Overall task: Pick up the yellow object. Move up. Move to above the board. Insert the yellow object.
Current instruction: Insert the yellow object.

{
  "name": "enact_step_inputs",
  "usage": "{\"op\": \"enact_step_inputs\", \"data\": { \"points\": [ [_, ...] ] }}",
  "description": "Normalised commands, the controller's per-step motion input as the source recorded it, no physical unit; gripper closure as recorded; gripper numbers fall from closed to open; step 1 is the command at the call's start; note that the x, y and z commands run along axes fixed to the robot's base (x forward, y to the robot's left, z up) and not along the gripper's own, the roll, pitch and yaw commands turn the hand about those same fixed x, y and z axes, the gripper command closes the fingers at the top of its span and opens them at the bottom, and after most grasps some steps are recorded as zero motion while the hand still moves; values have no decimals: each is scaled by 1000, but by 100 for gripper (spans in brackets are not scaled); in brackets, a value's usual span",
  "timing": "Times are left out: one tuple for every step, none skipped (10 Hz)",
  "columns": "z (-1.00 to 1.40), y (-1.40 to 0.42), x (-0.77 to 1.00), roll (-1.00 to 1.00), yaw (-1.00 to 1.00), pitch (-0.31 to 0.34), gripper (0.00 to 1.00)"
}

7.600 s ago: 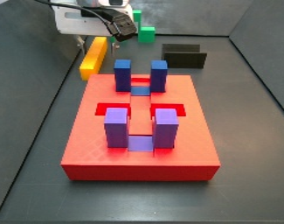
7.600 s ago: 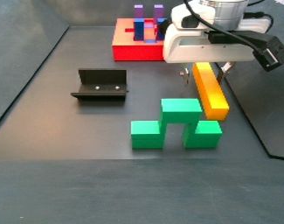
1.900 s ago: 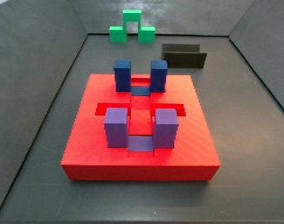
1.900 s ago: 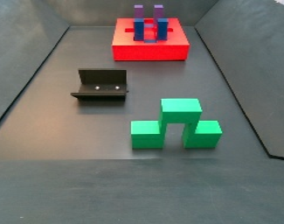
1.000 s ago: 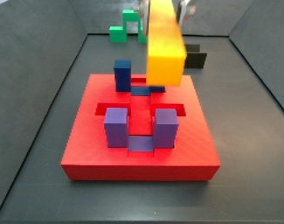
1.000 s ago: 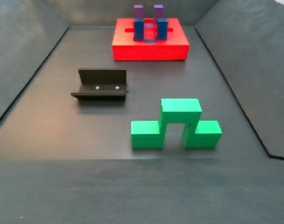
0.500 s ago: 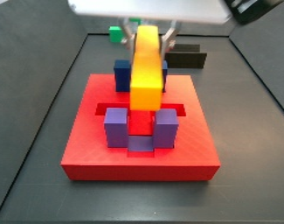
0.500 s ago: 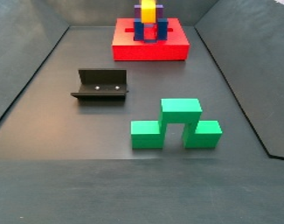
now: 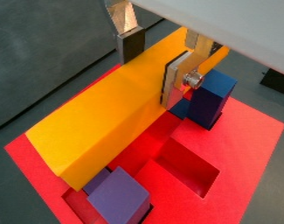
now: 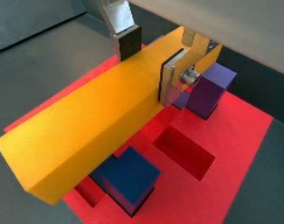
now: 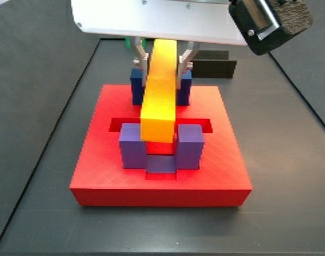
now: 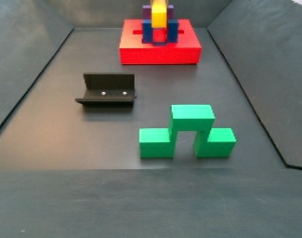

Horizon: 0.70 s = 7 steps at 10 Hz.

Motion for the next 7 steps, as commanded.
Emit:
{"op": "enact_step_inputs", "data": {
  "points": [
    [-283, 0, 0, -80, 83, 0, 100],
    [-243, 0, 0, -111, 211, 0, 100],
    [-231, 0, 6, -104, 271, 0, 100],
    [-231, 66, 49, -76, 337, 0, 100],
    [-209, 14, 0, -111, 331, 0, 100],
    [-197, 0, 0, -139, 214, 0, 100],
    [-243, 0, 0, -81, 166, 0, 100]
  ]
}}
